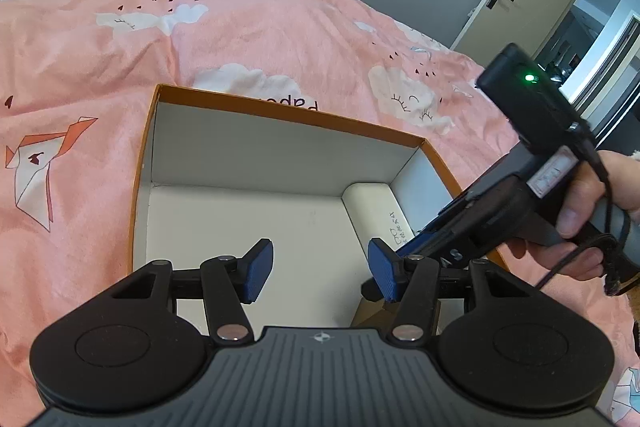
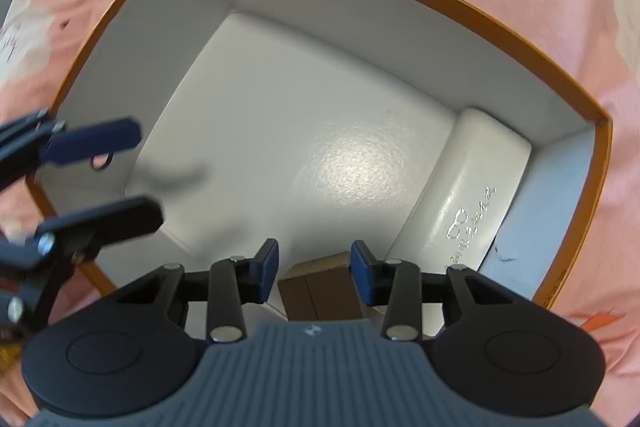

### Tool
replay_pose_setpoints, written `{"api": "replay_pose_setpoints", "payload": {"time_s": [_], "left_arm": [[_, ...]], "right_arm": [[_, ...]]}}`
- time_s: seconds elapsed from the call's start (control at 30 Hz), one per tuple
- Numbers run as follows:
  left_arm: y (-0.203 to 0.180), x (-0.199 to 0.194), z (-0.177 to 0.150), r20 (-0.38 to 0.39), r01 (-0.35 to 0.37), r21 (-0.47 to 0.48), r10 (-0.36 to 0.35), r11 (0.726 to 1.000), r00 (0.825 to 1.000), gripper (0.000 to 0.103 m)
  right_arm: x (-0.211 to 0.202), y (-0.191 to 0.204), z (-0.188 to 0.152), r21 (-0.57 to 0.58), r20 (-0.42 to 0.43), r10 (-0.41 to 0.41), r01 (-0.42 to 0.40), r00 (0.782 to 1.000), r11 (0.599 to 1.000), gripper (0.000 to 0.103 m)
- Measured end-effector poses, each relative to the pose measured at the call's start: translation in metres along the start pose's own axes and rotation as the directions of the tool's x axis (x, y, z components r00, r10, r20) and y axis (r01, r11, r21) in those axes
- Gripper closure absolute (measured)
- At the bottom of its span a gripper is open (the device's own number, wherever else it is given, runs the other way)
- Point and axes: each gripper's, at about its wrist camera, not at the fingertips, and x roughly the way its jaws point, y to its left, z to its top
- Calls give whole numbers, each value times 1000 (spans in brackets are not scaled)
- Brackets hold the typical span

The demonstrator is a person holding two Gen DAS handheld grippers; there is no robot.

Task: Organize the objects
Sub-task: 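Grasp the gold box with the right gripper, set it beside the white box, release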

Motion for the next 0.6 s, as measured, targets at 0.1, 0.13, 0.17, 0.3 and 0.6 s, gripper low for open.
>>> {"api": "replay_pose_setpoints", "payload": {"time_s": [0.1, 0.13, 0.17, 0.3, 0.6], "left_arm": [[0, 1, 0, -3, -1, 1, 1, 1000, 1000, 40], [0, 1, 0, -5, -2, 0, 2, 1000, 1000, 40], [0, 1, 0, -7, -2, 0, 2, 1000, 1000, 40], [0, 3, 0, -11, -3, -3, 3, 1000, 1000, 40], [-2, 3, -2, -17, -1, 2, 1, 1000, 1000, 40]], "right_arm": [[9, -3, 1, 23, -23, -22, 22, 999, 999, 64], [14, -3, 0, 20, -37, -28, 29, 999, 999, 66], [16, -2, -1, 6, -44, -34, 35, 998, 999, 69], [19, 5, -5, -80, -51, -45, 41, 998, 996, 72], [40, 34, -22, -399, -143, -198, 126, 970, 908, 86]]}}
